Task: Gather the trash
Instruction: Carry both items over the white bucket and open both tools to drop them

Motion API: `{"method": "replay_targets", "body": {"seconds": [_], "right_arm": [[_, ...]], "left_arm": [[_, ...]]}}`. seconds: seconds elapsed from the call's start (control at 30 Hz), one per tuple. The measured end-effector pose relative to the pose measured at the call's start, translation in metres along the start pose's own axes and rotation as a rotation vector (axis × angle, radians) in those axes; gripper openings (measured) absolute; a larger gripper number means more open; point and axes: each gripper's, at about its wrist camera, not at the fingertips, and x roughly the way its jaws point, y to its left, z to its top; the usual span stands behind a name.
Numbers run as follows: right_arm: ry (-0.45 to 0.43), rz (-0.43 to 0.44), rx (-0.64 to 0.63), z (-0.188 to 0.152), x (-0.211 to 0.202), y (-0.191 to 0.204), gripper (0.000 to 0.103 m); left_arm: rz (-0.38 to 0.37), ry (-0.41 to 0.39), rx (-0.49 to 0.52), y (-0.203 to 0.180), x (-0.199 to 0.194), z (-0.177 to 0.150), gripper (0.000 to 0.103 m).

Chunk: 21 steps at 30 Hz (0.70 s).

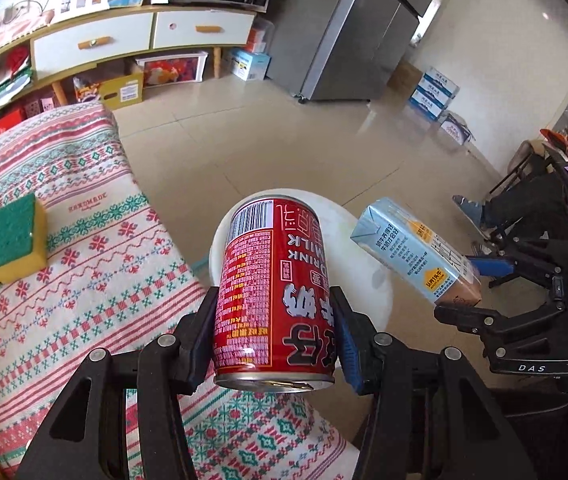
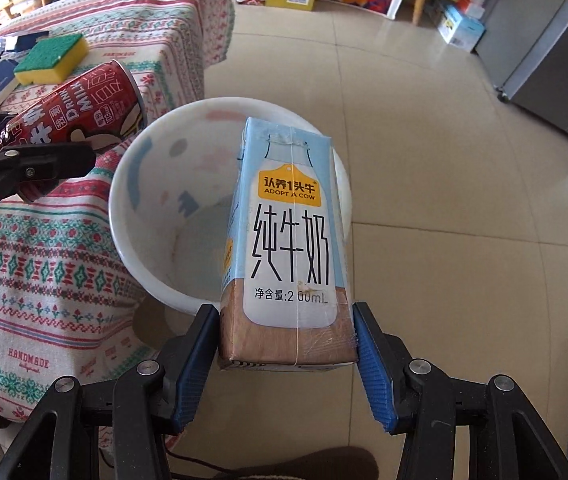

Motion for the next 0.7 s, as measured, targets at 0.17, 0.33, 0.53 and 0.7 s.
{"method": "replay_targets", "body": {"seconds": [0.17, 0.33, 0.53, 0.7], "right_arm": [[0.01, -0.015, 0.035, -0.002, 0.005, -0.01, 0.058], [0.01, -0.021, 0.053, 0.0, 0.005, -0.013, 0.058], [0.01, -0.012, 0.056, 0.01, 0.009, -0.007, 0.058], [0.011, -0.008, 0.063, 0.021, 0.014, 0.001, 0.058]], "left_arm": [[0.072, -0.071, 0.039, -0.005, -0.009, 0.003, 0.092], [0.15, -0.091, 0.048, 0.001, -0.031, 0.003, 0.099], [0.212, -0.071, 0.02, 0.019, -0.061, -0.01, 0.099], [0.248, -0.057, -0.019, 0.039, -0.086, -0.022, 0.099]]}}
